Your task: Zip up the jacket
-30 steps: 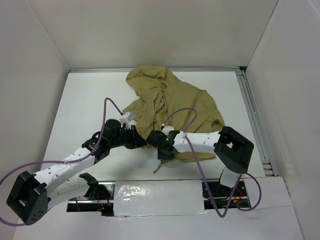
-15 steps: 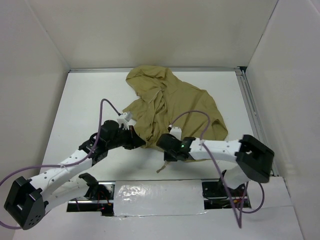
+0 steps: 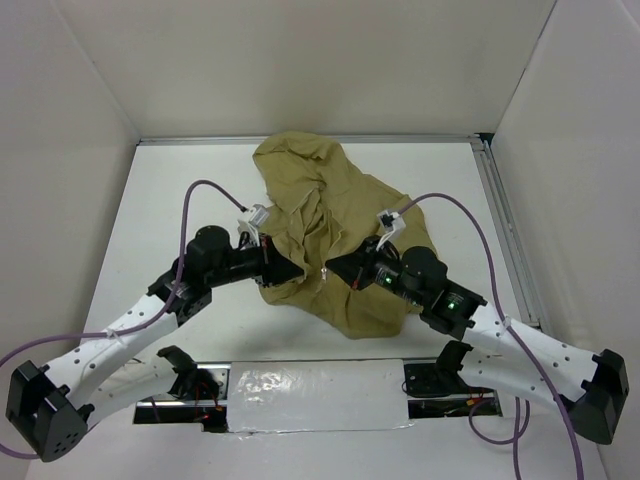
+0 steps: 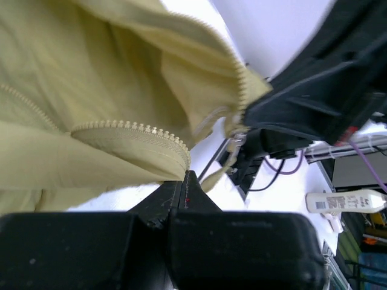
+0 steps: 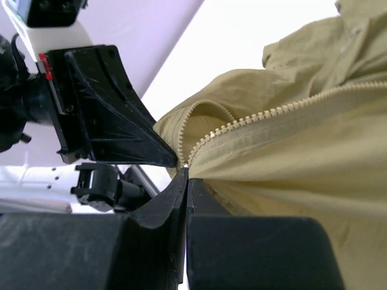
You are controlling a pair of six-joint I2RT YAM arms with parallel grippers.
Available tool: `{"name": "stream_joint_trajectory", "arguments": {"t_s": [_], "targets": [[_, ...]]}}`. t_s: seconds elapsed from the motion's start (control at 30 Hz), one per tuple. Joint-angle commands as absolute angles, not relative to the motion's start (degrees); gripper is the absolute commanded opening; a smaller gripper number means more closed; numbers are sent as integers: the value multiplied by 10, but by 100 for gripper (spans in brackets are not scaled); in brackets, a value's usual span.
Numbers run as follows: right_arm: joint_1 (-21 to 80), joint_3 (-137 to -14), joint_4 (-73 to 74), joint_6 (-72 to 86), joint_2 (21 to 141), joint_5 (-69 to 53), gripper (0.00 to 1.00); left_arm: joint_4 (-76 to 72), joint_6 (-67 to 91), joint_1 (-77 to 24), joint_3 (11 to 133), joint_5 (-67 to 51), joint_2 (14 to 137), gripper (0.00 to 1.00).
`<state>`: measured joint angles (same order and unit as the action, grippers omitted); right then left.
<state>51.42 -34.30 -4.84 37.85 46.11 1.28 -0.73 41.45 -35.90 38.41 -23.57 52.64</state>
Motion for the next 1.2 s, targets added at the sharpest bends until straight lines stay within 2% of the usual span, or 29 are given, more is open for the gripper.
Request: {"name": "stream_joint_trajectory", "arguments": {"t_s": [0.0, 0.33, 1.17], "targets": [[495, -344, -98, 348, 464, -79, 0, -46, 390, -363, 409, -270, 506, 0], [450, -315, -163, 366, 465, -191, 0, -89, 373, -367, 401, -305, 508, 0], [443, -309, -217, 413, 490, -192, 0, -139, 468, -380, 368, -275, 505, 0]]}}
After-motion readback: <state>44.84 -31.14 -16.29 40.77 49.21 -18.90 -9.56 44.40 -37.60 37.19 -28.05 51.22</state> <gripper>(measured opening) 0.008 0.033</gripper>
